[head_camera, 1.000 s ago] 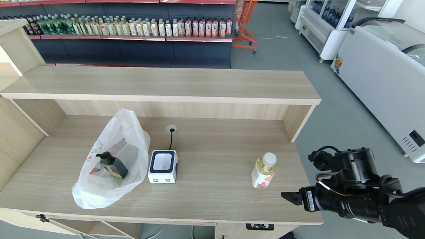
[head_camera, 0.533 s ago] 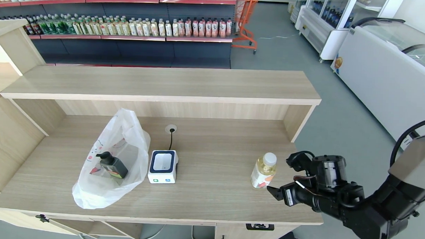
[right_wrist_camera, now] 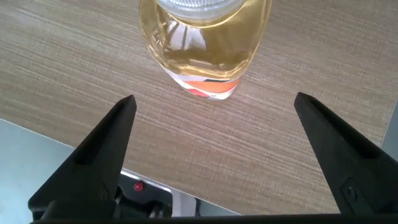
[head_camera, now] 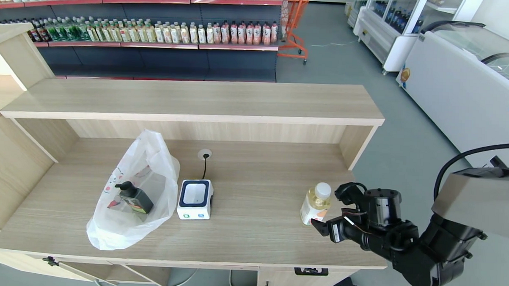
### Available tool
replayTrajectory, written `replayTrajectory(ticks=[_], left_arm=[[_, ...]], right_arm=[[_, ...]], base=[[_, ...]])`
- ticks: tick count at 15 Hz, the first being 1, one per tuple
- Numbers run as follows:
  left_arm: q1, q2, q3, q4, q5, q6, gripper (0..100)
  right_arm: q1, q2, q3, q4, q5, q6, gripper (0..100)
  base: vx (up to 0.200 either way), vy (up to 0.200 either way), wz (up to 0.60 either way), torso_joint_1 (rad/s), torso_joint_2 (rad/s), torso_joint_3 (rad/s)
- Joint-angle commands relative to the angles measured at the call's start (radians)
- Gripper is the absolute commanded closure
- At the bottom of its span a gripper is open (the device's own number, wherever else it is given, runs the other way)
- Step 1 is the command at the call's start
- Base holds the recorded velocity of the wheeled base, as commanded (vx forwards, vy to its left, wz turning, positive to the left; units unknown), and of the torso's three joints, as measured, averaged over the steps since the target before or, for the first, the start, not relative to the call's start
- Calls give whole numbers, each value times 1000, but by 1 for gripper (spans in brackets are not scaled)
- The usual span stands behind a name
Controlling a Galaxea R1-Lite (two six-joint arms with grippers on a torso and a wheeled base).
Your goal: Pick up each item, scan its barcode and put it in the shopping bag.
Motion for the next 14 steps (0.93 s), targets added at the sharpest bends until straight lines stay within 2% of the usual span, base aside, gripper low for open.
replayTrajectory(ticks=[1, 14], left_arm=[[0, 0, 0, 0, 0, 0, 0], [0, 0, 0, 0, 0, 0, 0]], right_arm=[[5, 46, -42, -13, 1, -1, 0], [58, 209, -303, -43, -7, -6, 0]], base=[[0, 0, 0, 0, 0, 0], [0, 0, 0, 0, 0, 0]])
